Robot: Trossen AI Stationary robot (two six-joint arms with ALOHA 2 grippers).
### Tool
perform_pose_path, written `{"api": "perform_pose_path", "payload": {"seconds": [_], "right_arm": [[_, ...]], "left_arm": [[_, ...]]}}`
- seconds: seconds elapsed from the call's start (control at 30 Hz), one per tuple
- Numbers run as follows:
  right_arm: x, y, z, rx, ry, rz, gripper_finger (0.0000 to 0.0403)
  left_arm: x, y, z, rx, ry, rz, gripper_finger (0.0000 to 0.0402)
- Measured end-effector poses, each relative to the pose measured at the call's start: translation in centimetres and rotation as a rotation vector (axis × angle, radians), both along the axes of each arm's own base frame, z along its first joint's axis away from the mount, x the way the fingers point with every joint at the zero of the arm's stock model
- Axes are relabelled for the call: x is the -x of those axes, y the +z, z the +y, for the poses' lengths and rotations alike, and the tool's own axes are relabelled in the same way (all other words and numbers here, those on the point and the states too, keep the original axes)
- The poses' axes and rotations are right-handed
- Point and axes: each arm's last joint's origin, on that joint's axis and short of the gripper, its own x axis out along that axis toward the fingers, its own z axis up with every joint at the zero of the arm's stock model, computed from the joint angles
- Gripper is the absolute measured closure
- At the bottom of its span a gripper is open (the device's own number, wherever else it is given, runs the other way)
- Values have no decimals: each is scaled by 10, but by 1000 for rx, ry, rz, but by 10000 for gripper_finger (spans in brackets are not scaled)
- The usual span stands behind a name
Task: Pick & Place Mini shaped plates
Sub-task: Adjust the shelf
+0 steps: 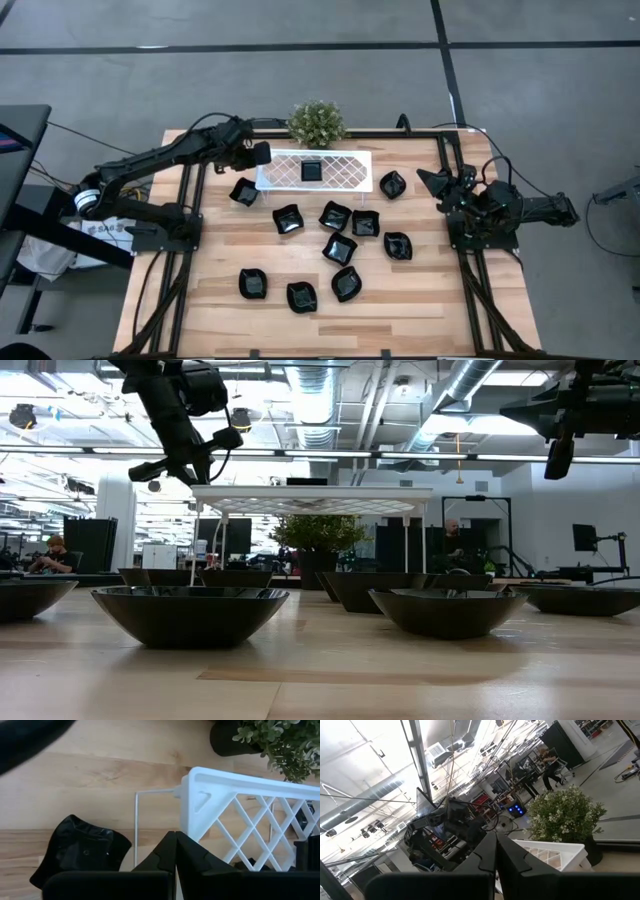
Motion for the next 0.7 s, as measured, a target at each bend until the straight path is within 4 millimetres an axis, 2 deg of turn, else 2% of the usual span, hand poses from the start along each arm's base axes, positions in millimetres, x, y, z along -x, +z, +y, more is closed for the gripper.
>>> {"api": "perform_pose_path", "payload": {"seconds": [0.7], "right_arm": [[0, 0, 0, 0, 0, 0, 403]], "left_arm": [[-6, 1, -5, -8, -10, -31, 396]]}}
